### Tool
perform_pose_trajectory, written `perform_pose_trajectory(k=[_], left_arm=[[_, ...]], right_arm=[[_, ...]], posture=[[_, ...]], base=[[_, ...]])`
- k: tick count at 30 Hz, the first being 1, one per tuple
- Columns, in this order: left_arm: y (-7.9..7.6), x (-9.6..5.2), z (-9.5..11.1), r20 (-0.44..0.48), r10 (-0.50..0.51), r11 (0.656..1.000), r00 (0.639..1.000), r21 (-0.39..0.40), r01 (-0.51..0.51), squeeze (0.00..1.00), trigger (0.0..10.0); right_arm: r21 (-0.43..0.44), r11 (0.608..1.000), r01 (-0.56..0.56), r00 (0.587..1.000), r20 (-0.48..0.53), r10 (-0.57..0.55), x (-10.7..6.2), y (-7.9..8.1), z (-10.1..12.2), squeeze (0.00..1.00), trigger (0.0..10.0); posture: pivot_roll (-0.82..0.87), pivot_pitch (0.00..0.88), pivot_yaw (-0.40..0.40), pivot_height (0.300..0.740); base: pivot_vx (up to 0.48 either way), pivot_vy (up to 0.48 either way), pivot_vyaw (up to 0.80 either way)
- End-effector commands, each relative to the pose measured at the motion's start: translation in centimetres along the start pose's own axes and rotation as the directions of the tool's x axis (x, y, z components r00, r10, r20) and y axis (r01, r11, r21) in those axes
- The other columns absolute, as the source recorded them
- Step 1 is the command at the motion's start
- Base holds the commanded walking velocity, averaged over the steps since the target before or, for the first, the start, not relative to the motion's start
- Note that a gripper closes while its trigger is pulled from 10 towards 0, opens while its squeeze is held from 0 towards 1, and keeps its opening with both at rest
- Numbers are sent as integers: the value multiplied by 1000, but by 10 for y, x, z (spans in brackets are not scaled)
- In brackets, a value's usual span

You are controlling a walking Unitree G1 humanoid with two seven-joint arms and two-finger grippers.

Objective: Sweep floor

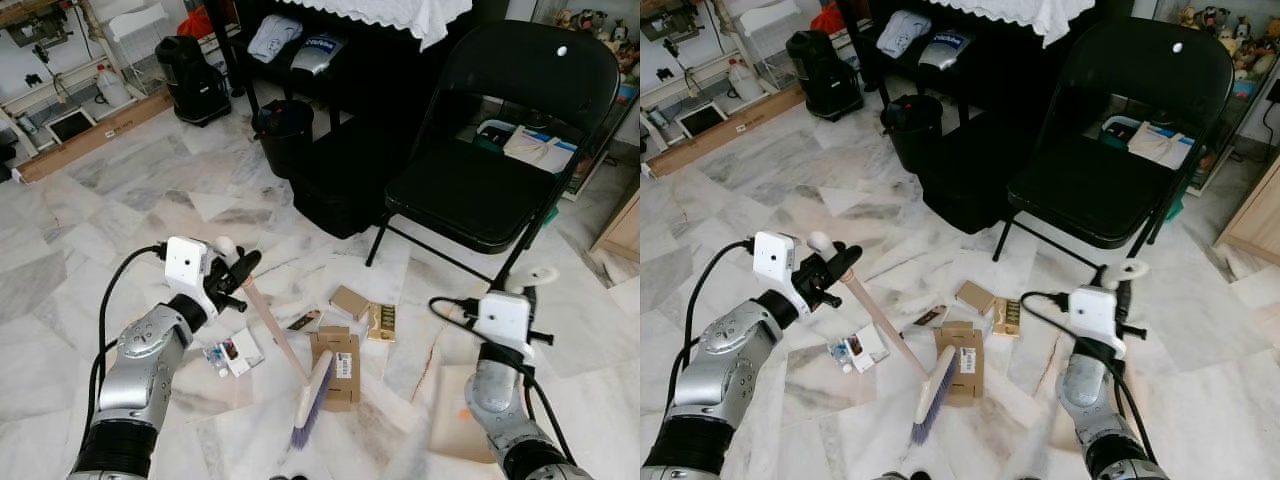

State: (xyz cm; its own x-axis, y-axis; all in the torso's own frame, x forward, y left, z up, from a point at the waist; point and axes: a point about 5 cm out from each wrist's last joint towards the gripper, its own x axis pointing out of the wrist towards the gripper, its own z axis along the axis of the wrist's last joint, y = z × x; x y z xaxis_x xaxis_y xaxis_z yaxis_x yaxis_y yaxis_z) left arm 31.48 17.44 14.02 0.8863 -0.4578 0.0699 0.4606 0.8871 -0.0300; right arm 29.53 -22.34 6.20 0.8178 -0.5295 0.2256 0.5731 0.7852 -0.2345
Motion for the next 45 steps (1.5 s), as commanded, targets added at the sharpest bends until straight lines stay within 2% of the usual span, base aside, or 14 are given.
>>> perform_pose_trajectory(k=[1,13,19,21,22,24,30,33,35,41,45], left_arm=[[-1,-2,5,19,-14,1000,1000,9,13,0,10000],[-3,-4,1,4,-17,1000,1000,3,17,0,10000],[10,-4,10,36,62,997,997,47,-64,0,10000],[17,-4,18,87,126,988,988,74,-133,0,10000],[17,-4,18,87,126,988,988,74,-133,0,10000],[23,-3,32,156,176,980,972,67,-188,0,10000],[28,1,51,228,198,976,953,43,-213,0,10000],[27,4,56,253,202,973,946,55,-222,0,10000],[25,5,54,250,197,975,948,49,-216,0,10000],[10,11,28,189,141,987,972,46,-152,0,10000],[5,16,21,172,132,989,976,44,-141,0,10000]], right_arm=[[42,999,19,999,-47,-17,-2,1,-3,0,10000],[23,1000,10,996,-85,-8,-7,-6,-14,0,10000],[26,1000,-2,995,-101,4,-9,-6,-16,0,10000],[34,999,-10,993,-116,14,-11,-4,-18,0,10000],[34,999,-10,993,-116,14,-11,-4,-18,0,10000],[40,999,-15,992,-124,20,-14,-2,-19,0,10000],[44,999,-23,990,-139,28,-19,-1,-22,0,10000],[42,999,-22,990,-141,28,-19,-2,-23,0,10000],[43,999,-23,989,-142,29,-19,-2,-23,0,10000],[44,999,-25,990,-140,31,-19,-2,-23,0,10000],[44,999,-27,990,-138,33,-19,-2,-23,0,10000]], posture=[[121,113,154,740],[118,116,154,740],[118,116,154,740],[118,115,156,740],[118,115,156,740],[114,111,154,740],[112,107,153,740],[113,106,152,740],[112,107,151,740],[108,108,148,740],[102,109,146,740]], base=[[0,0,0],[0,0,0],[0,0,0],[0,0,0],[0,0,0],[0,0,0],[0,0,0],[0,0,0],[0,0,0],[0,0,0],[0,0,0]])
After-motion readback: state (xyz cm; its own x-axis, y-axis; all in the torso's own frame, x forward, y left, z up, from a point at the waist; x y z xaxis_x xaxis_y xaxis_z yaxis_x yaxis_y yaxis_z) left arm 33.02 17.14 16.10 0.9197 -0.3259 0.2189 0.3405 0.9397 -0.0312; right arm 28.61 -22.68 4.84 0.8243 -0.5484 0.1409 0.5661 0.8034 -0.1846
